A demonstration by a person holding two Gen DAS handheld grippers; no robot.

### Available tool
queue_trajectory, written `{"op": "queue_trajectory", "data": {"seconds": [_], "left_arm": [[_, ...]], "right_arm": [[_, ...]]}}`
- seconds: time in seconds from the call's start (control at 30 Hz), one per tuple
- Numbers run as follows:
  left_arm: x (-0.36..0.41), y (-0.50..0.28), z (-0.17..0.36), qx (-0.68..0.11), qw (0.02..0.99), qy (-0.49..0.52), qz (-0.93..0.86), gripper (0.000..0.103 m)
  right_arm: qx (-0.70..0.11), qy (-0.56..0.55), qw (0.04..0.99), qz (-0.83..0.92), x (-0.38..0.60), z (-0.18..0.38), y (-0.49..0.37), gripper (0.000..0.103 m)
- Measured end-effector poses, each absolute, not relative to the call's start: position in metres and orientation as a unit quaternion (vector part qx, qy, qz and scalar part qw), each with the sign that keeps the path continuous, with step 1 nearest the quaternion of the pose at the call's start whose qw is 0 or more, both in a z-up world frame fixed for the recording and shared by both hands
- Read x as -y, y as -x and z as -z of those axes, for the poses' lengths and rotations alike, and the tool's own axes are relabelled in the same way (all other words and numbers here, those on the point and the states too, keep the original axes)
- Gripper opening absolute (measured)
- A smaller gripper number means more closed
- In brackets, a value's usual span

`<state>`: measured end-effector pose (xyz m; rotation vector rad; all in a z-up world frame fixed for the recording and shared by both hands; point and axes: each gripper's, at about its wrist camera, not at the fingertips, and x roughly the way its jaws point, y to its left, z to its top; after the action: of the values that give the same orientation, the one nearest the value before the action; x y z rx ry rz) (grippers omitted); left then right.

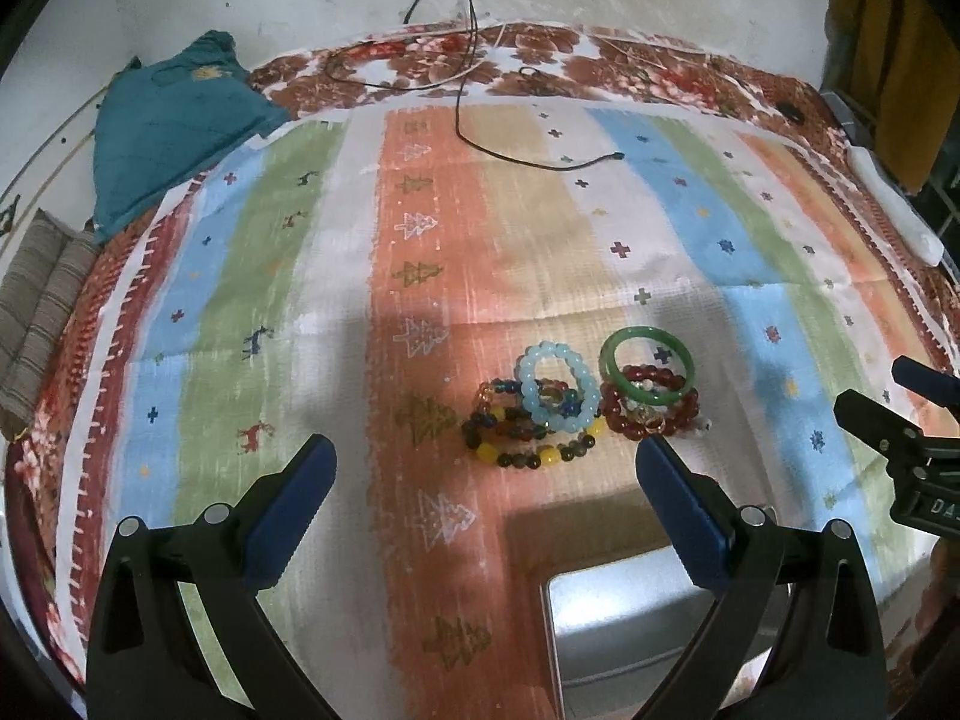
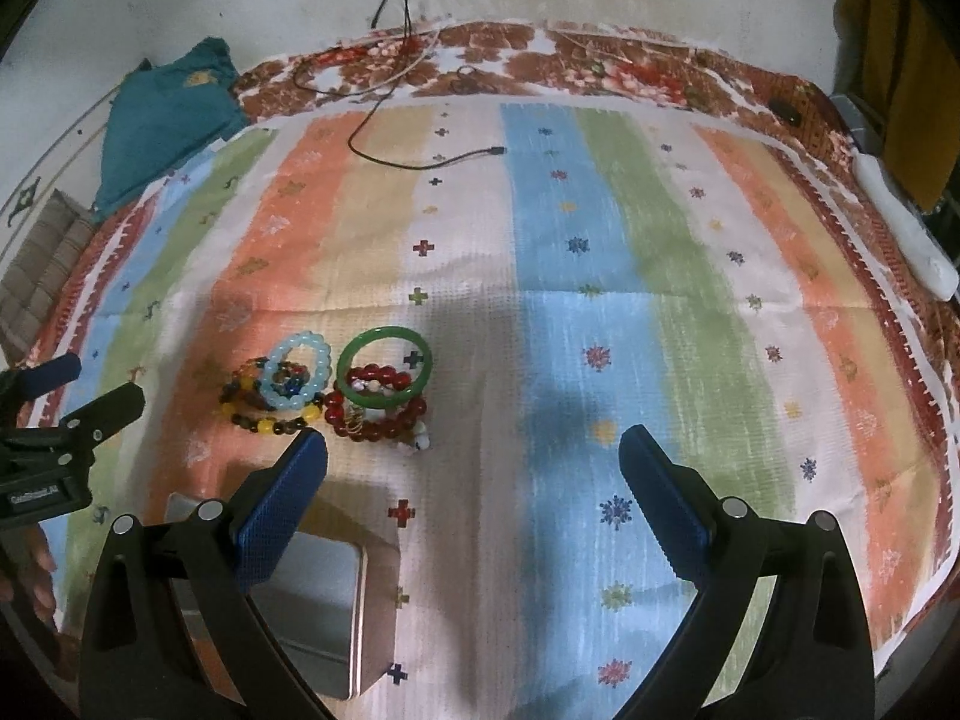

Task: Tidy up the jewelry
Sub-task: 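Move both grippers past the silver tin toward the bracelets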

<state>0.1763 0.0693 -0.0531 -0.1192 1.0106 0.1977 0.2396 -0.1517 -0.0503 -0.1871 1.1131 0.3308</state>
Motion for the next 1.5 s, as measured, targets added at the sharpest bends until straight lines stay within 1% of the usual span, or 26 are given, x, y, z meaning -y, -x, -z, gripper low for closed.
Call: {"op": "queue_trajectory", "data": {"seconds": [0.33, 0.53, 1.03, 1.27, 1.5], "left_arm": [[-0.07, -0.199, 0.072, -0.505, 0.857, 0.032, -0.1, 0.097], [-0.078, -0.209, 0.081, -0.516, 0.848, 0.057, -0.102, 0.097], [-0.084, -0.233, 0.097, -0.529, 0.842, 0.056, -0.087, 0.097], [-0.084, -0.244, 0.111, -0.533, 0.841, 0.04, -0.084, 0.097], [-0.087, -0.255, 0.126, -0.548, 0.832, 0.047, -0.069, 0.097]], "right_arm": [[-0.535, 0.11, 0.823, -0.158, 0.141, 0.064, -0.252, 0.099], [-0.542, 0.112, 0.817, -0.161, 0.135, 0.073, -0.26, 0.099], [-0.556, 0.118, 0.806, -0.164, 0.123, 0.091, -0.278, 0.099], [-0.563, 0.127, 0.8, -0.163, 0.117, 0.102, -0.287, 0.099], [-0.571, 0.129, 0.794, -0.165, 0.111, 0.114, -0.296, 0.099]]}}
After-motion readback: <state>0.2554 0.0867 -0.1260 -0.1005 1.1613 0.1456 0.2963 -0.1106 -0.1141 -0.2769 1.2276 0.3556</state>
